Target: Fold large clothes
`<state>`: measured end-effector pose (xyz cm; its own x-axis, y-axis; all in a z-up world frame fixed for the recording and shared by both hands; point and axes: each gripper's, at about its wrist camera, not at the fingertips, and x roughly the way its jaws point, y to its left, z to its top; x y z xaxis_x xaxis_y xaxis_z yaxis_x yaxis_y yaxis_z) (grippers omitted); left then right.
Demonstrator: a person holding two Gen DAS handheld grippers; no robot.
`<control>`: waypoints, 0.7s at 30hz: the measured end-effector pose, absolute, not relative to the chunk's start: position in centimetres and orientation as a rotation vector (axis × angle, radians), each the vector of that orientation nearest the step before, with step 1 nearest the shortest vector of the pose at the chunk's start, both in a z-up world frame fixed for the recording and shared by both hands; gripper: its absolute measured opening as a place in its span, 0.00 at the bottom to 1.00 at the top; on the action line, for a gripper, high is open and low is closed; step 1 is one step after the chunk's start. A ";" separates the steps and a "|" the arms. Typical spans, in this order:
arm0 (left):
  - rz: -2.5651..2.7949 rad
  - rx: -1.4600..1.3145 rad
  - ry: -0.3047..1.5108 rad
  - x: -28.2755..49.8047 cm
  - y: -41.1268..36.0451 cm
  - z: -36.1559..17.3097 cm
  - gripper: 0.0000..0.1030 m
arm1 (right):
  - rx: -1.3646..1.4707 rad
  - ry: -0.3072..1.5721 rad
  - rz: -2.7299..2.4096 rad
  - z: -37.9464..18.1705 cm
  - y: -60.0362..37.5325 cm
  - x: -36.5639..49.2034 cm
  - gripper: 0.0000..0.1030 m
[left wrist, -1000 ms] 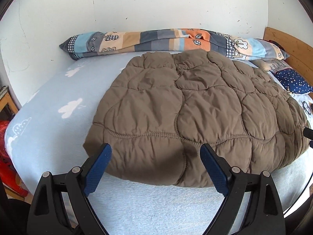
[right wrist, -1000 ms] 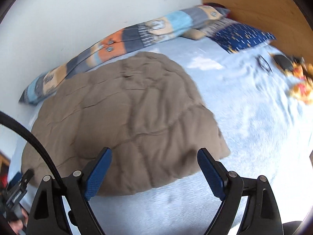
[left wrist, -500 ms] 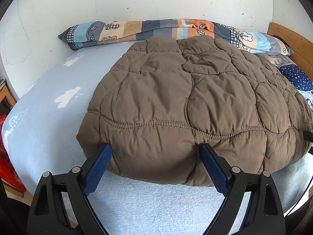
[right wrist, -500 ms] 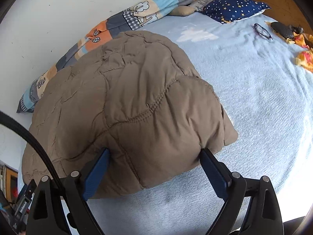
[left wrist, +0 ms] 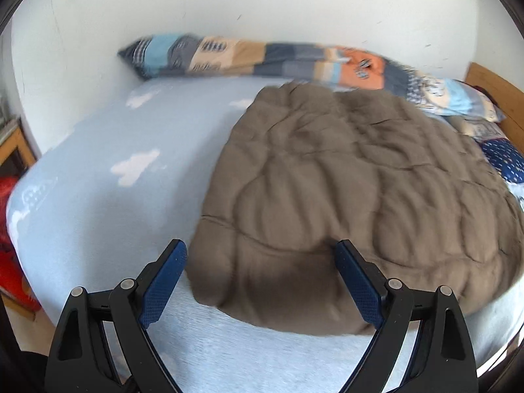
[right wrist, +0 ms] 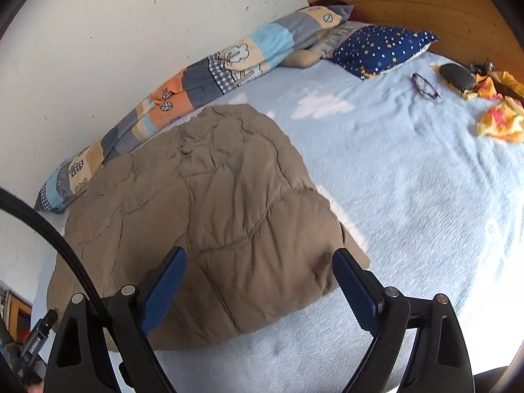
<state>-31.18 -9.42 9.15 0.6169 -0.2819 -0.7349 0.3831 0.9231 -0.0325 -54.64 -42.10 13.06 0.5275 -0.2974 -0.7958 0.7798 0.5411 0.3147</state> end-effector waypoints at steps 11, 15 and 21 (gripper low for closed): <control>-0.383 0.202 0.860 -29.7 -10.2 7.3 0.90 | 0.652 0.936 -0.785 10.2 -44.1 -52.3 0.72; -0.400 0.127 0.811 -30.8 -8.5 9.3 0.89 | 0.678 0.887 -0.784 11.2 -43.6 -53.4 0.73; -0.417 0.085 0.754 -33.4 -7.5 11.7 0.89 | 0.560 0.751 -0.684 15.5 -39.5 -53.6 0.73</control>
